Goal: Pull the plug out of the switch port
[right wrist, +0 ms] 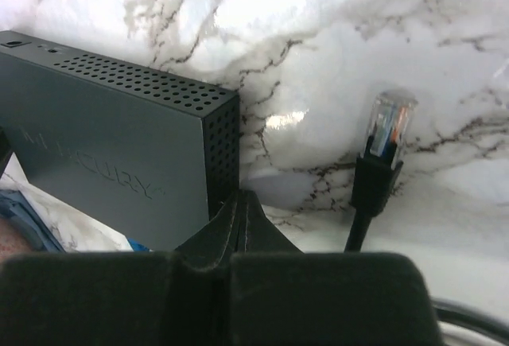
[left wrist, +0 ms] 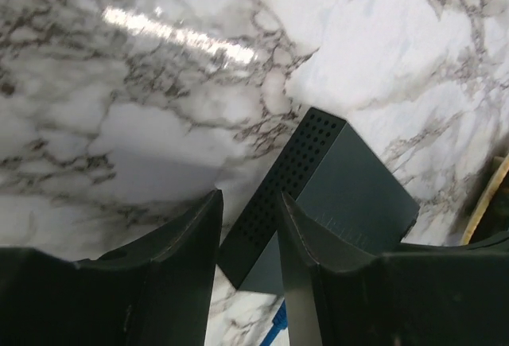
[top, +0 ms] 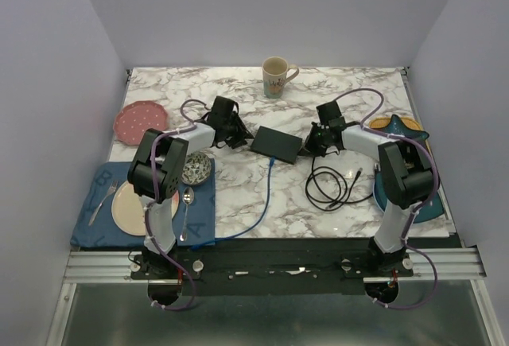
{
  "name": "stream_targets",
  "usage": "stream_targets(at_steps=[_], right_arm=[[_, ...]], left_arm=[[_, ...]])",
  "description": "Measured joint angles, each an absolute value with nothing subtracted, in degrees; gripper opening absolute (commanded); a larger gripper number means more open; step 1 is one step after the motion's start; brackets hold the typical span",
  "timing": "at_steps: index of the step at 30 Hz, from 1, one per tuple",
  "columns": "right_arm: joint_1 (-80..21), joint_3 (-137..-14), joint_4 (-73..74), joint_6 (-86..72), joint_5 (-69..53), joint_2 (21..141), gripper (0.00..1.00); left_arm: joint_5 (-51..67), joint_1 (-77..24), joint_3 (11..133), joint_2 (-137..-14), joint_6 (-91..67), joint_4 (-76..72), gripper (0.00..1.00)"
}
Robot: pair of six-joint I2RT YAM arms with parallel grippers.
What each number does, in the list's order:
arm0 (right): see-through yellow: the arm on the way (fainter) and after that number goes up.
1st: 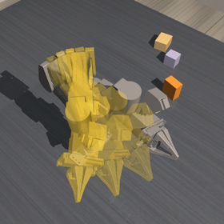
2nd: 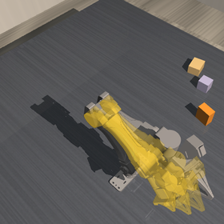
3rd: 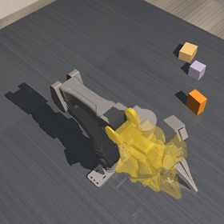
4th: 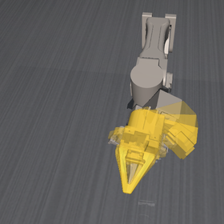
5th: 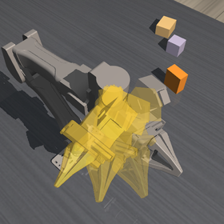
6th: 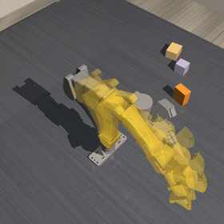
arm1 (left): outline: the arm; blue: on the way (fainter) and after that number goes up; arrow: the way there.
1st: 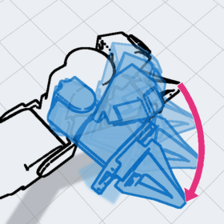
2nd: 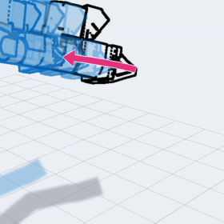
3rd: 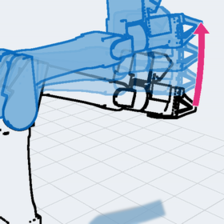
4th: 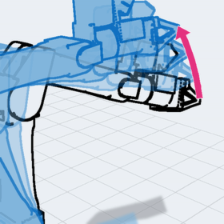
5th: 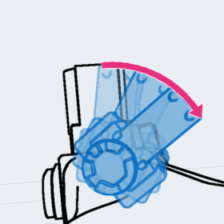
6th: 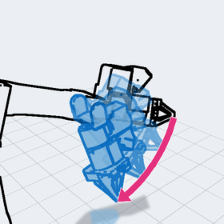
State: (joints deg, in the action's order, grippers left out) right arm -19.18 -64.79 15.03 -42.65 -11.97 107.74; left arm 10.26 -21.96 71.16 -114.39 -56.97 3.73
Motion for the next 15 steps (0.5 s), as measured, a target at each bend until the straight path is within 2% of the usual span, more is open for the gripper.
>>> stream_targets(at_steps=[1, 4, 5, 6, 12, 15], right_arm=[[-19.46, -64.27, 15.03, -42.7, -11.22, 106.96, 0.01], [-20.29, -63.33, 15.27, -42.5, -9.02, 102.85, 0.01], [-20.36, -63.31, 15.2, -42.41, -8.58, 101.14, 0.02], [-20.49, -63.33, 14.85, -42.24, -8.34, 99.42, 0.03], [-20.67, -63.79, 10.44, -41.34, -12.29, 95.48, 0.03], [-20.64, -63.68, 7.03, -41.78, -17.85, 98.76, 0.02]], left_arm=[[10.0, -22.0, 70.39, -113.6, -56.97, 4.49, 0.54], [9.02, -21.78, 66.61, -109.03, -56.97, 6.46, 0.67], [8.43, -21.61, 65.06, -106.87, -56.95, 6.92, 0.96], [8.19, -21.45, 64.05, -105.12, -56.95, 7.07, 0.99], [11.11, -20.64, 56.51, -97.03, -58.06, -0.38, 0.99], [15.64, -20.93, 51.66, -96.31, -59.88, -7.68, 0.93]])
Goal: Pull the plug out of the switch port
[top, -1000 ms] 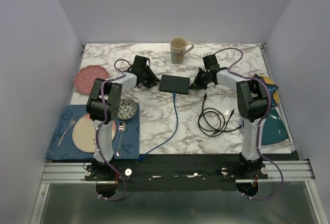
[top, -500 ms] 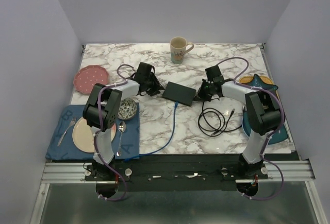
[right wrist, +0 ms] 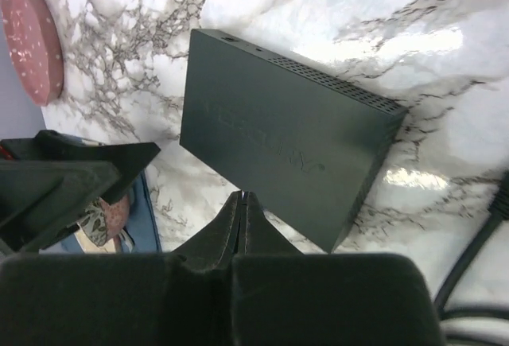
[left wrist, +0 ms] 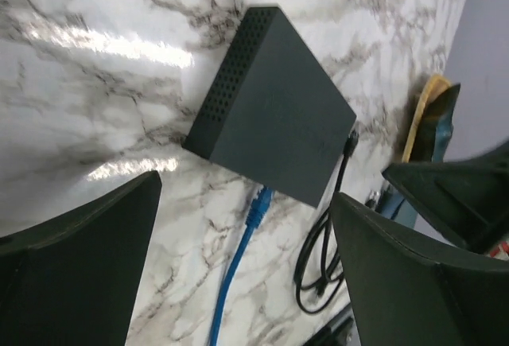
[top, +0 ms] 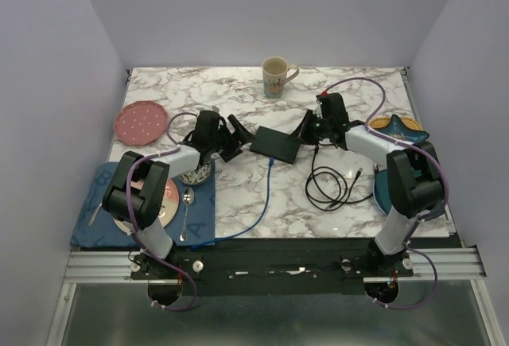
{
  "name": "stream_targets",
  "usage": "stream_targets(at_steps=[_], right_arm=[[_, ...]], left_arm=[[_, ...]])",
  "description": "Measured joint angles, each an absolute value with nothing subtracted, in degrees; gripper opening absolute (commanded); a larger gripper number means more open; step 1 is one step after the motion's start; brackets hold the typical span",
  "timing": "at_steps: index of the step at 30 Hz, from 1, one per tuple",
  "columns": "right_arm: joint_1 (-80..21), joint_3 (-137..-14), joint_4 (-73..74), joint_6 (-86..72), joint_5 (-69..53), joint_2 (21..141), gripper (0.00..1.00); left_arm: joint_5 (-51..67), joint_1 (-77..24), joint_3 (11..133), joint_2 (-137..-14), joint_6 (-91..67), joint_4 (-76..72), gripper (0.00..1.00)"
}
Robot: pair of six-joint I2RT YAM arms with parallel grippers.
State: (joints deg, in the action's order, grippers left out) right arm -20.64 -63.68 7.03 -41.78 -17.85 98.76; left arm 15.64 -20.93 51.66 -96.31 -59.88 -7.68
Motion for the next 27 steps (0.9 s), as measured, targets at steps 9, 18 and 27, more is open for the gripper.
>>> stream_targets(at_steps=[9, 18, 27], right_arm=[[-20.69, -62.5, -0.84, -45.5, -28.23, 109.67, 0.01], [-20.69, -62.5, -4.19, -47.7, -30.52, 111.57, 0.01], [-20.69, -61.87, -6.02, -49.08, -30.55, 111.9, 0.01]], left_arm=[[25.26, -23.7, 42.54, -96.47, -64.01, -25.41, 0.83], [26.63, -24.99, 42.3, -99.98, -65.91, -31.94, 0.77], [26.65, -25.98, 41.32, -104.44, -69.01, -34.68, 0.73]])
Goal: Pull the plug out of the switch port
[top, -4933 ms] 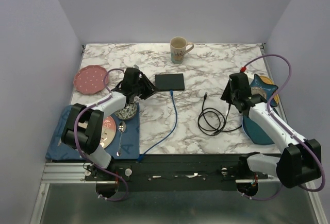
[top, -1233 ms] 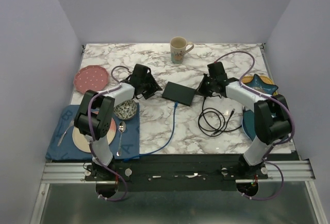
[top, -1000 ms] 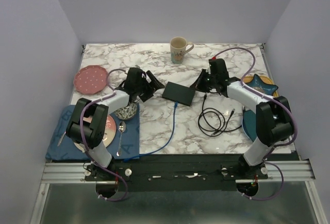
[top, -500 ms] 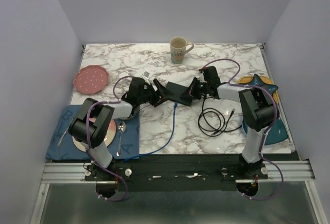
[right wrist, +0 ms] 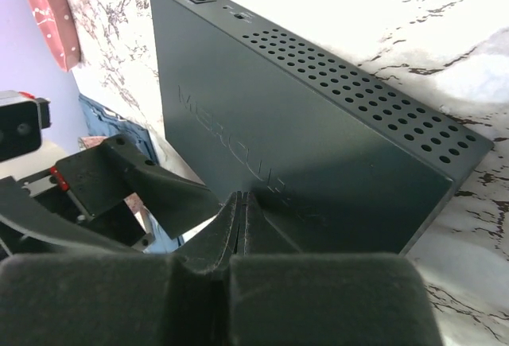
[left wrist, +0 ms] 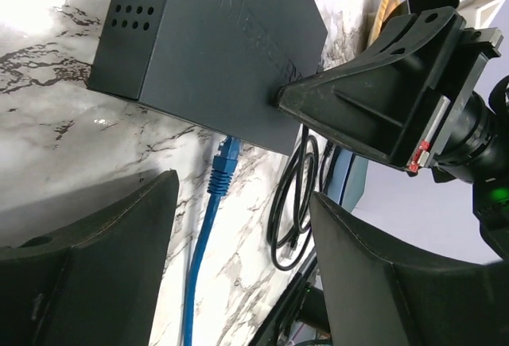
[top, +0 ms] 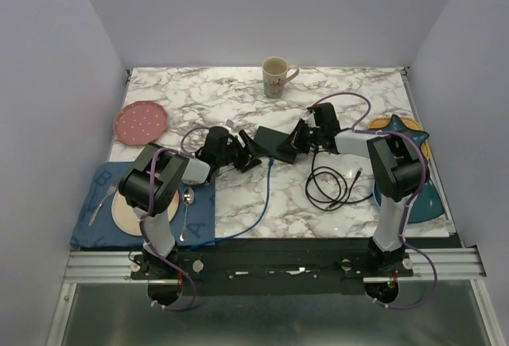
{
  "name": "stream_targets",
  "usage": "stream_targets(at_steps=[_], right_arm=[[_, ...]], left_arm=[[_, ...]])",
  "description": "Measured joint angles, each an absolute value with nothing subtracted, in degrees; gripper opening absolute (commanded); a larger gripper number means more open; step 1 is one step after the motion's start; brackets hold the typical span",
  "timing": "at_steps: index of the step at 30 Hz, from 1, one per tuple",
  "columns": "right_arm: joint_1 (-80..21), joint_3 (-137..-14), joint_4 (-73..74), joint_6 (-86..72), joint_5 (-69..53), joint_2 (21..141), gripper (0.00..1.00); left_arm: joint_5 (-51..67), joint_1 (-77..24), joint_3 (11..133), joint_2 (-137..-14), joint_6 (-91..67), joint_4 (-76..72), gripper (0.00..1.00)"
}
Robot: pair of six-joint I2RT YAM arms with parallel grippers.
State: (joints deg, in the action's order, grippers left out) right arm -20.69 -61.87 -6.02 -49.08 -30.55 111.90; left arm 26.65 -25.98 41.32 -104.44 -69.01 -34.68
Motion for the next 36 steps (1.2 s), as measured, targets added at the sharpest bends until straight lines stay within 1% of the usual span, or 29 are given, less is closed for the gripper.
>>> stream_targets(at_steps=[8, 14, 19, 21, 36], right_arm=[[-20.69, -61.82, -6.09, -49.17, -30.5, 111.9, 0.01], [-20.69, -61.82, -6.09, -49.17, -30.48, 111.9, 0.01], [-20.69, -61.82, -6.09, -49.1, -30.26, 111.9, 0.01], [-20.69, -61.82, -6.09, -49.1, -30.15, 111.9, 0.01], [-20.69, -61.82, -6.07, -49.08, -30.11, 111.9, 0.01]], left_arm=[[26.63, -26.57, 41.5, -106.98, -70.59, -36.23, 0.64], [26.61, -27.31, 42.44, -108.88, -71.42, -36.73, 0.59], [26.11, -27.92, 44.53, -109.32, -70.26, -33.87, 0.56], [25.63, -28.21, 45.32, -109.34, -69.65, -32.93, 0.53], [24.27, -28.25, 47.48, -111.11, -68.84, -31.11, 0.45]])
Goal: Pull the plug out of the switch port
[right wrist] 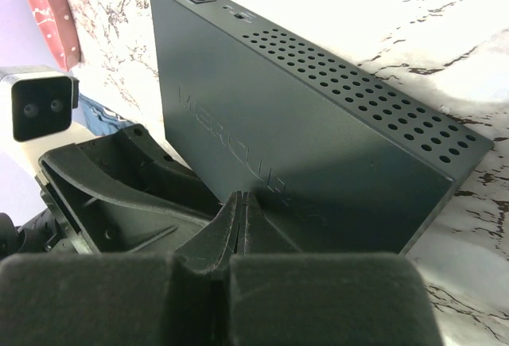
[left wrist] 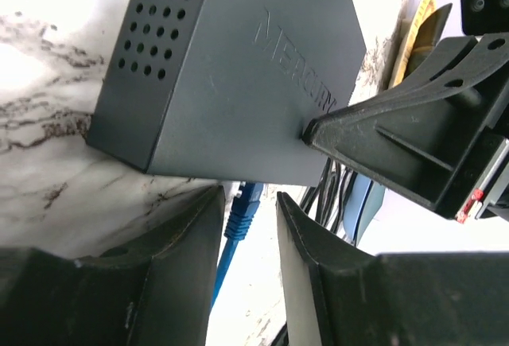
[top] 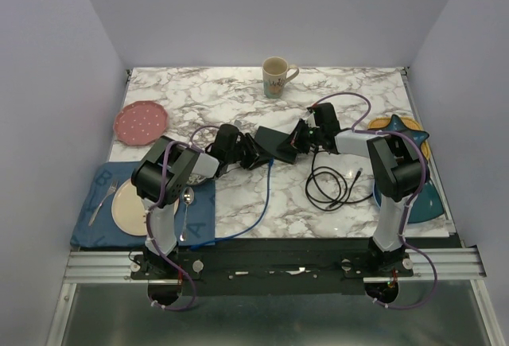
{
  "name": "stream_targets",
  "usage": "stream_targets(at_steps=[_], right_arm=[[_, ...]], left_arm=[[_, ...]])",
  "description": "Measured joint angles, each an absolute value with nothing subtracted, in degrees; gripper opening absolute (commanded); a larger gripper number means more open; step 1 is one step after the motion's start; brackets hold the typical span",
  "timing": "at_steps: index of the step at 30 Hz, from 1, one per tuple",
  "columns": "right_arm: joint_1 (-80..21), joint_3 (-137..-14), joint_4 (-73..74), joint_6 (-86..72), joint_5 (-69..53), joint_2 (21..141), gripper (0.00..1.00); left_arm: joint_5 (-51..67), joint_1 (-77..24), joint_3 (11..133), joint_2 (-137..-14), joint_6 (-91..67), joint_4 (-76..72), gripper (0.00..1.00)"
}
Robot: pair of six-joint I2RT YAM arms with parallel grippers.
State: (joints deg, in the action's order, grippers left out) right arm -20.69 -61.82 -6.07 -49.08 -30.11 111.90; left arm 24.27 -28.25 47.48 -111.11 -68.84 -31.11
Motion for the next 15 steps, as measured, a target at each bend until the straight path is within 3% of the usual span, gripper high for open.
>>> stream_targets(at_steps=[10, 15], right_arm=[[-20.69, -61.82, -6.07, -49.08, -30.11, 111.9, 0.01], [-20.69, -61.82, -6.07, -49.08, -30.09, 111.9, 0.01]], left_arm=[[24.05, -28.64, 48.73, -111.92, -68.84, -30.59, 0.44], [24.01, -28.84, 49.25, -112.2, -68.82, -30.33, 0.39]])
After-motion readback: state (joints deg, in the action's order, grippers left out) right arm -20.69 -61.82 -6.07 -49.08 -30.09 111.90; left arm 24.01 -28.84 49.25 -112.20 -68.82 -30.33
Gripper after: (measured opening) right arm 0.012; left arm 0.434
